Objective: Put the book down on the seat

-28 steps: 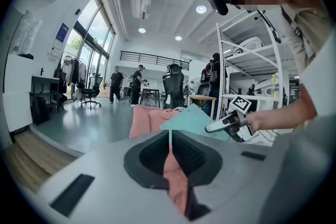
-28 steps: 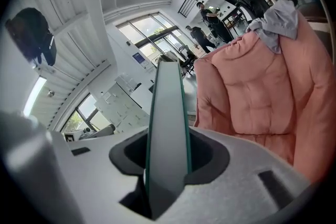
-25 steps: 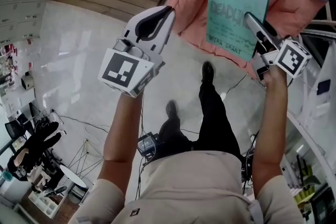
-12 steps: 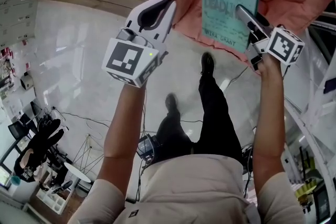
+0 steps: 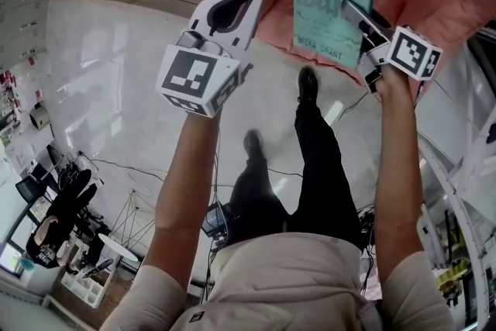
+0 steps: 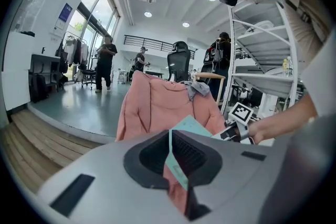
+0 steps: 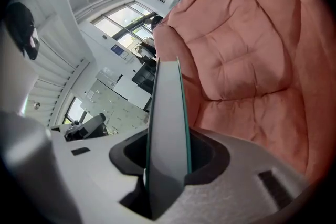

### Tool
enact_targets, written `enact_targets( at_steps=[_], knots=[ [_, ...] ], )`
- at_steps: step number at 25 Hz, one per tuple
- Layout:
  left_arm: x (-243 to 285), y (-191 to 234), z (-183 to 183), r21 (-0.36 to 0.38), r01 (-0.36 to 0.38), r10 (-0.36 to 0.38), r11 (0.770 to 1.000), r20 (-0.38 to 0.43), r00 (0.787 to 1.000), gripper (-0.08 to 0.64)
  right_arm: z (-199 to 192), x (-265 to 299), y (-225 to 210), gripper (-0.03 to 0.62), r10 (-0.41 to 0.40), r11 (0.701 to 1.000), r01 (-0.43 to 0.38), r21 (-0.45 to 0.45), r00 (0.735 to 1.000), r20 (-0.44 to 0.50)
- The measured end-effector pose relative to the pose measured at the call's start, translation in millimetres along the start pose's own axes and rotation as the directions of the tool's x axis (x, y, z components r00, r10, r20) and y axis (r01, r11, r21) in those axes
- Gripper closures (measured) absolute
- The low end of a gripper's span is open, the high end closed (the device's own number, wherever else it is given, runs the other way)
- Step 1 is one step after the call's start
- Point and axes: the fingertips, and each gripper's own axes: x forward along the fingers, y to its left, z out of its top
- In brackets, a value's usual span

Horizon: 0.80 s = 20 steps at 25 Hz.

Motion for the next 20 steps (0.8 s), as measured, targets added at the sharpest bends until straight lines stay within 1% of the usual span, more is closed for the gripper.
enact_targets(
  at_steps=[5,8,11,14,20],
  knots=[
    [24.6,3.5,-27.8,-0.013,0.003,-0.003,1.0,-0.011,1.0,0.538,-18.7,19.2,-37.1,0.442,-0.012,0.999,0.013,0.036,1.0,-0.027],
    [36.3,1.7,-39.4,-0.013,0.003,-0.003,1.0,-0.018,1.0,0.538,-27.2,26.0,-53.7,0.442,0.007,0.998,-0.005,0.057,0.999,-0.035],
    [39.9,10.3,-50.2,-0.016,0.003,-0.003,1.0,-0.029,1.0,0.538,-38.1,38.7,-67.8,0.442,-0.011,0.997,0.015,0.08,0.999,-0.049],
    [40.2,18.3,-59.2,-0.026,-0.002,0.001,1.0,-0.039,0.999,0.538,-48.7,49.3,-79.5,0.442,-0.04,0.995,0.046,0.084,0.997,-0.066],
    [43.1,12.6,-72.7,-0.033,-0.002,0.0,0.999,-0.051,0.999,0.538,-64.2,51.8,-100.6,0.44,-0.057,0.992,0.065,0.105,0.995,-0.078]
  ],
)
